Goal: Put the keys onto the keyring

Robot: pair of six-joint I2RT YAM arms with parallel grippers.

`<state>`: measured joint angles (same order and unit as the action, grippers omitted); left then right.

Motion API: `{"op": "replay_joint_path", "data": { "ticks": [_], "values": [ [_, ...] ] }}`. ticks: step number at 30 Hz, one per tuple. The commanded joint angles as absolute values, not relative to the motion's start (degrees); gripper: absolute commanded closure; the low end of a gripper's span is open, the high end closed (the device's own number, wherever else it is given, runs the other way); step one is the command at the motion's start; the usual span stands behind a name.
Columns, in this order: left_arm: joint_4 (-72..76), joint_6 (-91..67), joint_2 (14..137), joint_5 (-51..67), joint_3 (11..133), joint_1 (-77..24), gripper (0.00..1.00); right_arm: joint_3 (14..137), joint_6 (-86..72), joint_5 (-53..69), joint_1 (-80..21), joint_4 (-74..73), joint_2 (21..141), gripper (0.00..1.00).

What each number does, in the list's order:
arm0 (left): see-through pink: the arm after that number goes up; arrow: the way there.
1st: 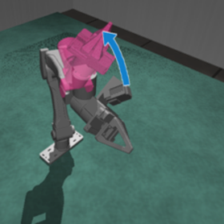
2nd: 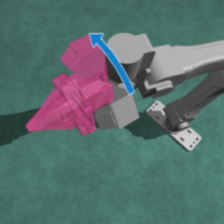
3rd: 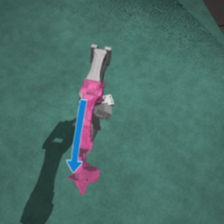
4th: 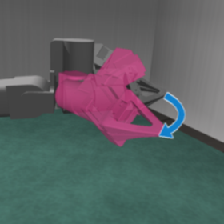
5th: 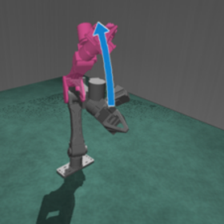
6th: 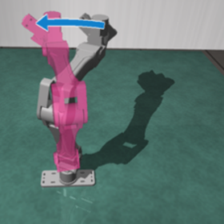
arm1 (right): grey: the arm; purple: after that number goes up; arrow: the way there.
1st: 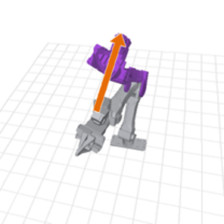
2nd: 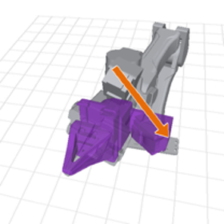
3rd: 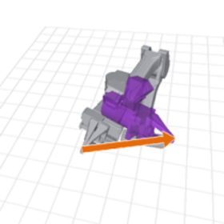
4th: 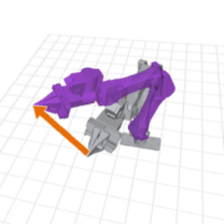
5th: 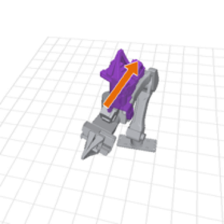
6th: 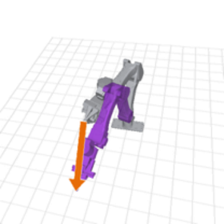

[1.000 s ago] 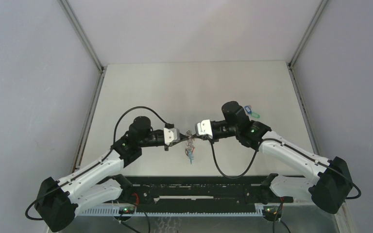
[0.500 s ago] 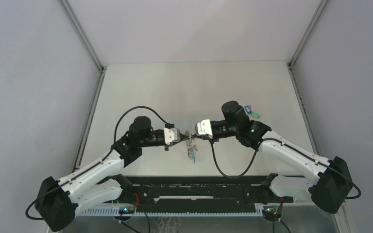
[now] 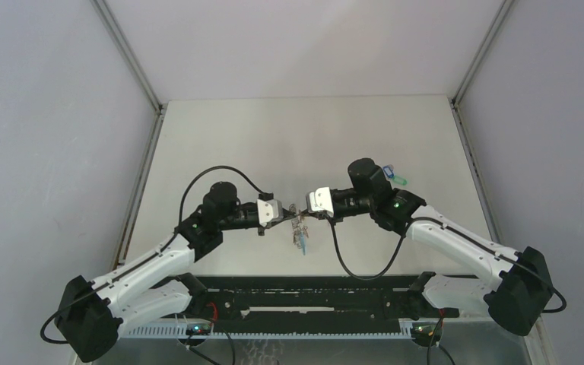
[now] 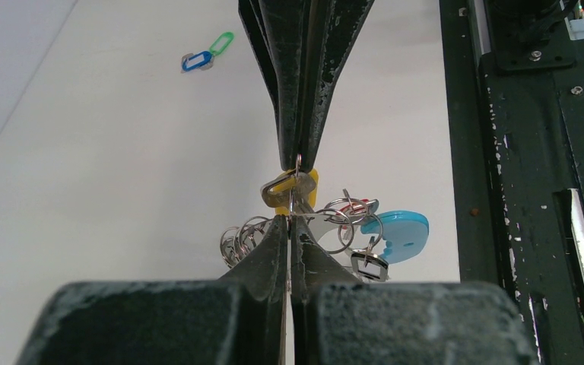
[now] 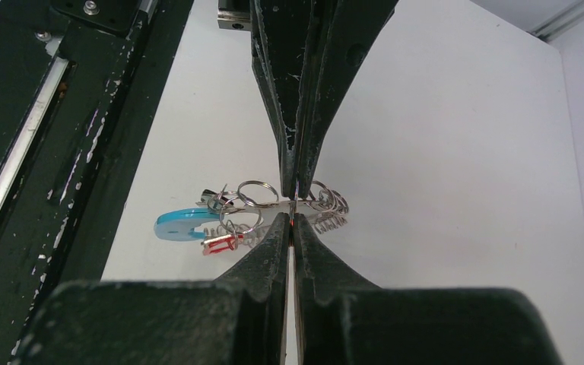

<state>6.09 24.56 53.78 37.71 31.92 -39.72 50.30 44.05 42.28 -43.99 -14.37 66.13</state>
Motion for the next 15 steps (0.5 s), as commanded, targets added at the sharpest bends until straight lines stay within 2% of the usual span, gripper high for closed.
{"op": "replay_joint_path", "data": {
  "ticks": [1,15],
  "values": [
    [9.6,24.0,53.8,37.9,31.8,-39.4,1.0,52.6,43.5,43.1,-44.4,-14.0,64.6,1.0],
    [9.7,24.1,53.7,38.7,31.8,-39.4,1.0,52.7,43.4,42.5,-44.3,-13.4,66.4,1.0]
  ]
}}
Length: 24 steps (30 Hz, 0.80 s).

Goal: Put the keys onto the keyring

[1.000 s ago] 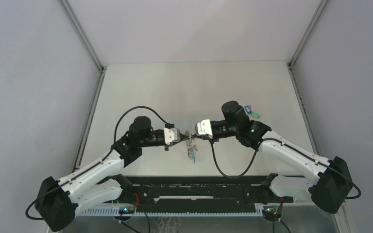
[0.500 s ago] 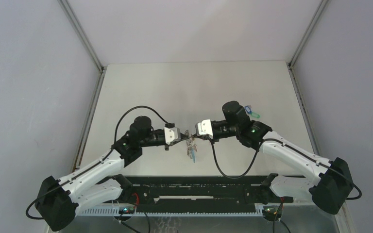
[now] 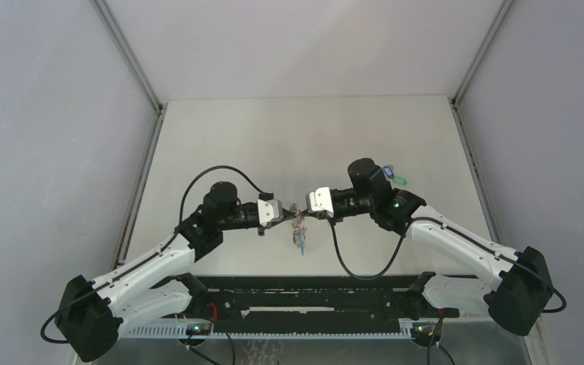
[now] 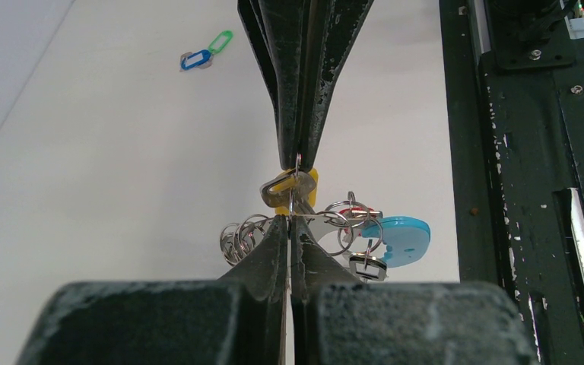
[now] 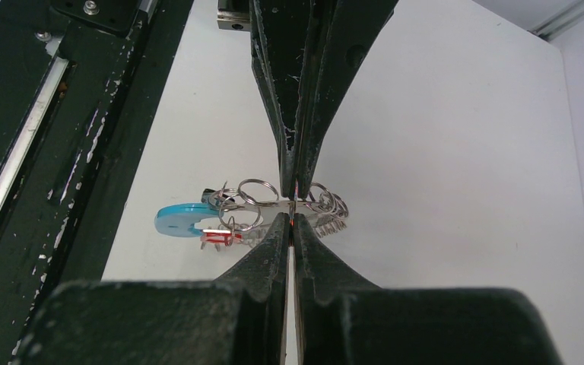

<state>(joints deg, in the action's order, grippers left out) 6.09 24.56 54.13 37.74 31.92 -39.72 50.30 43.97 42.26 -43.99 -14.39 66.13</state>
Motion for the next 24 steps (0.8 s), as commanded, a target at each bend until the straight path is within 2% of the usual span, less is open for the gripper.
{"op": "replay_joint_path", "data": {
  "ticks": [1,24],
  "values": [
    [9.8,24.0,53.7,38.7,31.8,-39.4,1.0,52.6,43.4,42.5,-44.3,-13.4,66.4,1.0],
    [9.6,24.0,53.7,38.7,31.7,-39.4,1.0,53.1,42.7,41.9,-44.3,-14.1,65.3,1.0]
  ]
}}
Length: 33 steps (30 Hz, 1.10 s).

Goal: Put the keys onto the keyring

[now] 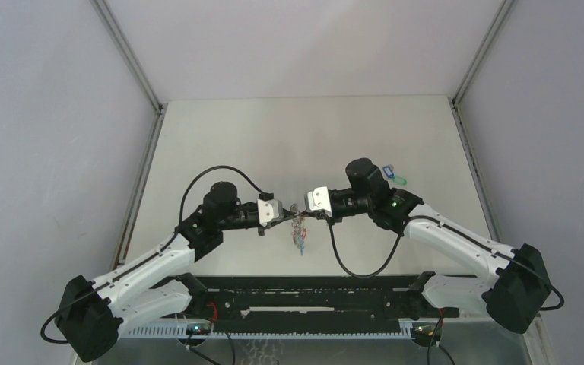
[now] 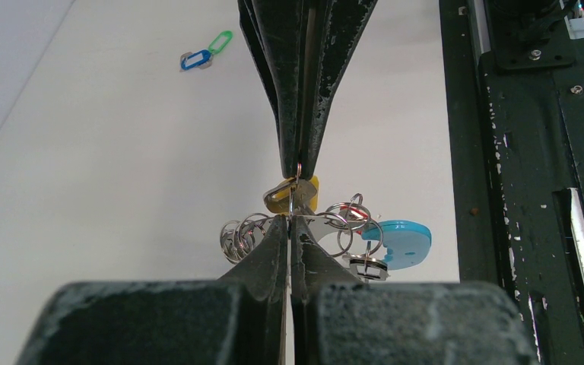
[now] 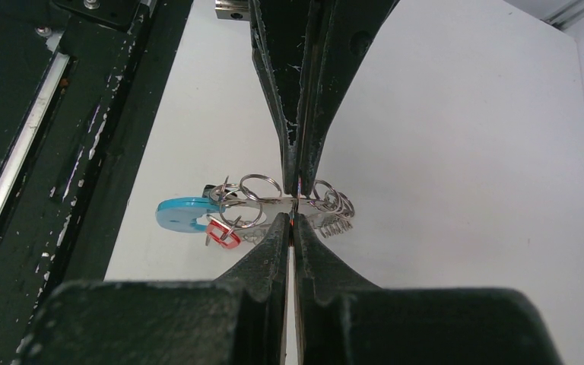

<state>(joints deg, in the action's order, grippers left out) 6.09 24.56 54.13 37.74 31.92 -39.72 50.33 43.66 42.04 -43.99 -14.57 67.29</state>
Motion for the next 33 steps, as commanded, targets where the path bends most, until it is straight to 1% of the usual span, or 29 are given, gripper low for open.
{"op": "replay_joint_path", "data": {
  "ticks": [1,33],
  "values": [
    [9.6,24.0,53.6,38.7,31.7,-39.4,1.0,53.1,42.6,41.8,-44.3,-14.2,65.1,1.0],
    [9.4,24.2,53.5,39.3,31.9,-39.4,1.0,53.3,41.8,41.5,-44.1,-13.3,67.3,1.0]
  ]
}}
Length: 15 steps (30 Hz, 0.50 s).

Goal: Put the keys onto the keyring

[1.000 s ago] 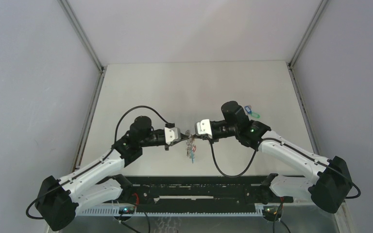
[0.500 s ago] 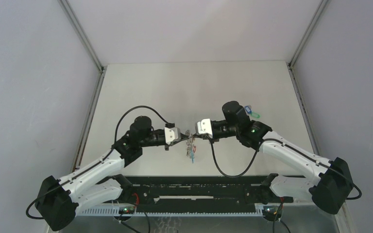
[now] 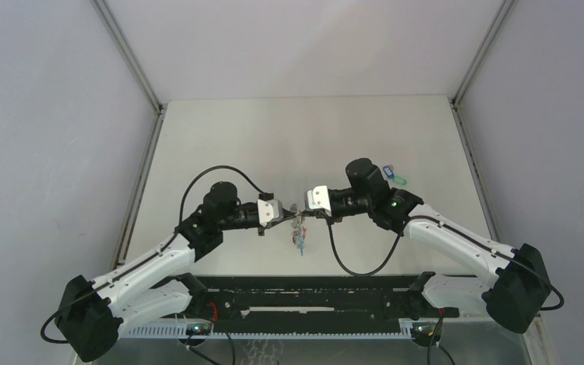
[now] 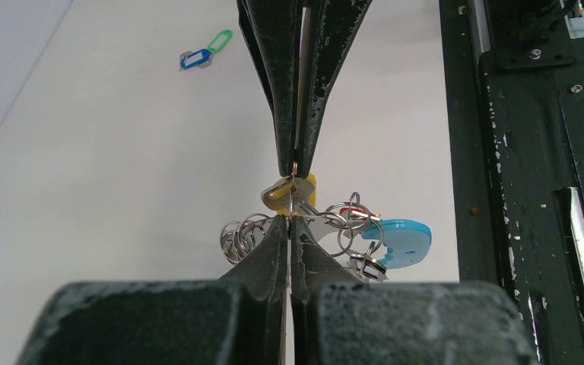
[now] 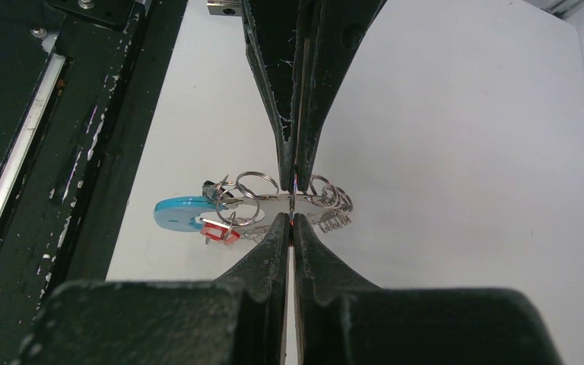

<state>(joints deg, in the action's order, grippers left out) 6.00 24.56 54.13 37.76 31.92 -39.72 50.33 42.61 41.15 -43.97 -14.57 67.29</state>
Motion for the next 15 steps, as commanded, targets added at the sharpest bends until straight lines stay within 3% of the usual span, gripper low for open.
{"op": "replay_joint_path", "data": {
  "ticks": [1,15],
  "values": [
    [9.4,24.2,53.5,39.4,31.9,-39.4,1.0,53.3,41.8,41.5,-44.1,-13.1,67.3,1.0],
    [9.0,24.3,54.1,41.9,32.4,-39.4,1.0,53.3,40.7,41.8,-44.2,-11.9,67.8,1.0]
  ]
}}
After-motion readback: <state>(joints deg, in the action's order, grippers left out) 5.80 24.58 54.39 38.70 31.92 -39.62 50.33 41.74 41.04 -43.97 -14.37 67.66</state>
